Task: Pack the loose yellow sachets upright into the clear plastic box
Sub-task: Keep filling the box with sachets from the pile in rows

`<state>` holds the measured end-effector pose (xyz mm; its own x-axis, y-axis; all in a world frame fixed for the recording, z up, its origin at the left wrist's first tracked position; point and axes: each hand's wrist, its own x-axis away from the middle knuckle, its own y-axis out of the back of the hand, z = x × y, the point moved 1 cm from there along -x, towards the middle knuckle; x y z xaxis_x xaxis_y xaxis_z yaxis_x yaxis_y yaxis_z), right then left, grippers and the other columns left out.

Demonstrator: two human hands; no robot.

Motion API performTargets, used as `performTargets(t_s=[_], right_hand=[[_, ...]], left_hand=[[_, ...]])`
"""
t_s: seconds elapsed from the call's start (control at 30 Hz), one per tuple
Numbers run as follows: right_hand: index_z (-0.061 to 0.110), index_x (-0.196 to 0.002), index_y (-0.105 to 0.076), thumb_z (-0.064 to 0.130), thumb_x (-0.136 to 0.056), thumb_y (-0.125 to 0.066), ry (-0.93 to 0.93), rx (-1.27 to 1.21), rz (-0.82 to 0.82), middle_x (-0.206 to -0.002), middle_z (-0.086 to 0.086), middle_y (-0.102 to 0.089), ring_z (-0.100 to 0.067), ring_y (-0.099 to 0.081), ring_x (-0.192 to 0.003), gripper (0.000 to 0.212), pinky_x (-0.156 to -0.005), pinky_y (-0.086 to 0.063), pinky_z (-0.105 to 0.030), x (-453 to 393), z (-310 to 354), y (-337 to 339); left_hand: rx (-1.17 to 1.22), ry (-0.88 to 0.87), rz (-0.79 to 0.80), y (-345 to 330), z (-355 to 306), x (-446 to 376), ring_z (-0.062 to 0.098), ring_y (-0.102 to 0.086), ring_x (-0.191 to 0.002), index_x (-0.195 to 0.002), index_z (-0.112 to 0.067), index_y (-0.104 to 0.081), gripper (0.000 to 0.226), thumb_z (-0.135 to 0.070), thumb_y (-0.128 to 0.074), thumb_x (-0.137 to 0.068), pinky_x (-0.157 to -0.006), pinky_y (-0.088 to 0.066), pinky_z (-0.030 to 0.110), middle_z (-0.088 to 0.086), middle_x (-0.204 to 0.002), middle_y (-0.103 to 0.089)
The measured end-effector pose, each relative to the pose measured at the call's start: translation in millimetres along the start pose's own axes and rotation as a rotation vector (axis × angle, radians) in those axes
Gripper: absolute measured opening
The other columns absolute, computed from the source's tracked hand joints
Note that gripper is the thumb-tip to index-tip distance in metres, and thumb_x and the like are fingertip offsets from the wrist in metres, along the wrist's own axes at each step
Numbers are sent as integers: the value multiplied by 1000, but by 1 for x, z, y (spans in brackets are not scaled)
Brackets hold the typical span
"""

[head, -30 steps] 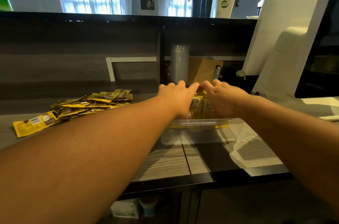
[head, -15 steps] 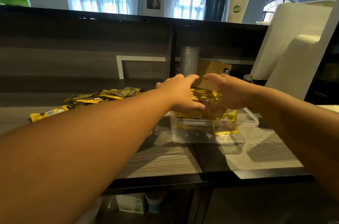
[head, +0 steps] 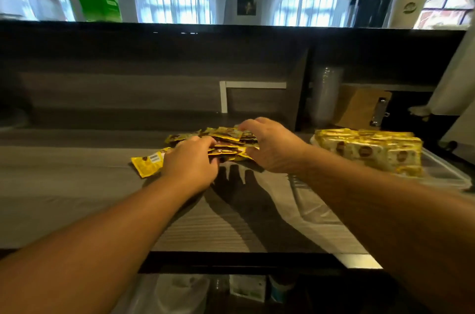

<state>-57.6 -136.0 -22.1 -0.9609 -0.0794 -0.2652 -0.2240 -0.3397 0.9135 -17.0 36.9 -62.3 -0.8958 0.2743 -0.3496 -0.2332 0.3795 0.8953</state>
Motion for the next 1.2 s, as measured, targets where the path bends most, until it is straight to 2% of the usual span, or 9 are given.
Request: performTargets(t_s=[0.13, 0.27, 0.47, 0.6, 0.8, 0.9, 1.0, 1.13, 1.2], right_hand=[[29, -141, -42, 23, -87, -63, -101, 82, 0, -139, 2, -49, -25, -41, -130, 59, -106, -39, -49, -24, 10, -39], [39, -147, -30, 35, -89, -53, -184, 145, 72, -159, 8, -24, -27, -5, -149, 63, -115, -3, -63, -35, 5, -73], [39, -132, -48, 26, -90, -54, -158, 124, 44, -152, 7, -37, -21, -2, -150, 45, -114, 8, -64, -36, 5, -74], [37, -122, -55, 21, -90, -55, -172, 117, 12, -148, 4, -44, -18, -7, -149, 36, -114, 6, -61, -32, 5, -71], [41, -142, -39, 16, -90, -57, -141, 144, 40, -144, 5, -44, -23, -25, -142, 61, -115, -3, -64, -26, 8, -69], [40, -142, -41, 16, -90, -60, -140, 195, 45, -139, 3, -44, -26, -29, -136, 61, -115, -12, -62, -28, 9, -70], [42, -135, -50, 17, -90, -62, -138, 201, 56, -135, 2, -47, -27, -34, -131, 53, -112, -29, -54, -31, 7, -63], [38, -134, -55, 18, -95, -57, -172, 160, 145, -140, -2, -46, -30, -35, -131, 44, -109, -36, -42, -31, 7, -49], [38, -124, -63, 20, -94, -59, -122, 47, -49, -132, 1, -52, -26, -41, -124, 35, -101, -40, -34, -24, 5, -51]], left_hand=[[-42, 2, -23, -13, 34, 1, 18, -46, -131, -141, -31, -49, 51, -45, -56, -93, -107, -41, 45, -5, -142, -52], [-24, -15, -18, -23, 38, 0, 17, -38, -138, -140, -33, -49, 47, -43, -52, -94, -112, -33, 49, -9, -144, -50], [110, -20, -97, -18, 37, 1, 17, -53, -113, -120, -34, -59, 36, -30, -72, -87, -97, -46, 41, -10, -118, -64], [290, -55, -102, -17, 40, 4, 11, -58, -99, -114, -30, -68, 35, -13, -75, -84, -89, -54, 35, -7, -109, -64], [494, -83, -205, -13, 37, 8, 7, -57, -94, -99, -28, -76, 16, -19, -74, -86, -78, -47, 21, -10, -99, -63], [519, -71, -381, -9, 40, 8, 10, -57, -95, -94, -28, -77, 10, -22, -72, -87, -75, -41, 17, -10, -96, -64], [567, 5, -607, -2, 47, 8, 8, -60, -94, -101, -23, -76, 13, -20, -69, -90, -74, -41, 10, -10, -99, -66], [775, 139, -595, 0, 45, 10, 5, -65, -91, -105, -25, -73, 14, -23, -63, -96, -70, -53, 19, -15, -95, -68], [762, 181, -599, -2, 45, 9, 6, -65, -88, -102, -28, -71, 12, -26, -61, -97, -66, -52, 20, -19, -89, -65]])
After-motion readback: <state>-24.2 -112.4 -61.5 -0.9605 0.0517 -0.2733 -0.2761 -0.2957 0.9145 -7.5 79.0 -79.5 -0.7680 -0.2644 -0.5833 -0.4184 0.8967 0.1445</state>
